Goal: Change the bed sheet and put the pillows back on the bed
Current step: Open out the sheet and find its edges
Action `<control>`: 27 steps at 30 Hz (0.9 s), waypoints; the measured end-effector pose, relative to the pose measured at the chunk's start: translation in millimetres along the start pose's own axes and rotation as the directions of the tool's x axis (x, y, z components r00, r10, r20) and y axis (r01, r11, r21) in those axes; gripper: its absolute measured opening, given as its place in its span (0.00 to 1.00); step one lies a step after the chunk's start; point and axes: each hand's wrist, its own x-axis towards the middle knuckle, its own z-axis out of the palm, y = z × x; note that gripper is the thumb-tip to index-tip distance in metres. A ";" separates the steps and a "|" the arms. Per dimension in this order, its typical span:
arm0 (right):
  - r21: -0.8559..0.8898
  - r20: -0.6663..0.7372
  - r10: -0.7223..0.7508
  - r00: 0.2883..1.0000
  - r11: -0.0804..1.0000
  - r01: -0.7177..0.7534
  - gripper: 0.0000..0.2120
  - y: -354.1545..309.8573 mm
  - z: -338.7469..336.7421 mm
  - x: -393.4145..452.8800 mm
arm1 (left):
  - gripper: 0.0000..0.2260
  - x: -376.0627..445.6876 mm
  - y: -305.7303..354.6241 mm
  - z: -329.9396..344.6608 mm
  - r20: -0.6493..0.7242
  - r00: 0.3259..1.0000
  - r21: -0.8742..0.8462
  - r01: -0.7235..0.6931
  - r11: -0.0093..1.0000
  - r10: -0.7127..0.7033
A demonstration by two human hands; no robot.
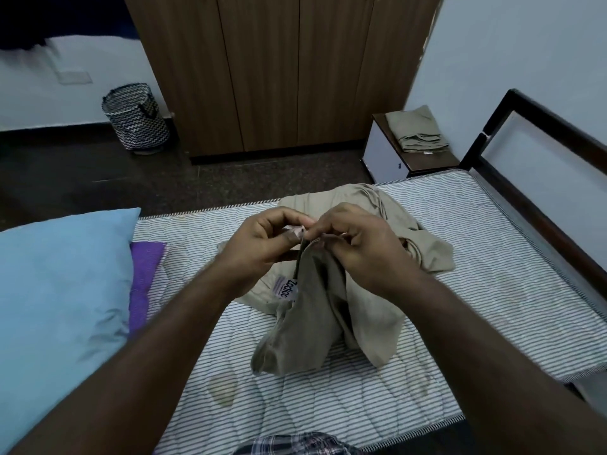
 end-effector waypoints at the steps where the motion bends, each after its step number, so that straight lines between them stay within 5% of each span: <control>1: 0.011 -0.029 -0.011 1.000 1.000 0.011 0.14 0.5 0.7 1.1 | 0.05 0.6 1.1 1.8 -0.014 1.000 -0.006 -0.008 1.000 0.008; 14: 0.164 -0.261 0.211 0.942 0.971 -0.172 0.10 14.5 -5.1 9.5 | 0.12 15.0 20.6 16.2 0.075 0.991 0.046 -0.111 0.993 0.108; 22: 0.264 -0.142 0.248 0.958 0.943 -0.205 0.06 22.4 -10.8 8.2 | 0.06 21.6 15.8 22.1 0.010 0.997 0.044 -0.083 0.996 0.083; 25: 0.216 -0.214 0.256 0.943 0.954 -0.210 0.04 28.1 -14.2 8.7 | 0.10 25.6 11.0 8.1 -0.196 0.975 0.289 -0.040 0.956 0.100; 27: 0.208 -0.206 0.263 0.943 0.953 -0.220 0.05 31.6 -14.9 9.2 | 0.09 26.6 10.4 0.9 -0.248 0.951 0.532 -0.027 0.846 0.187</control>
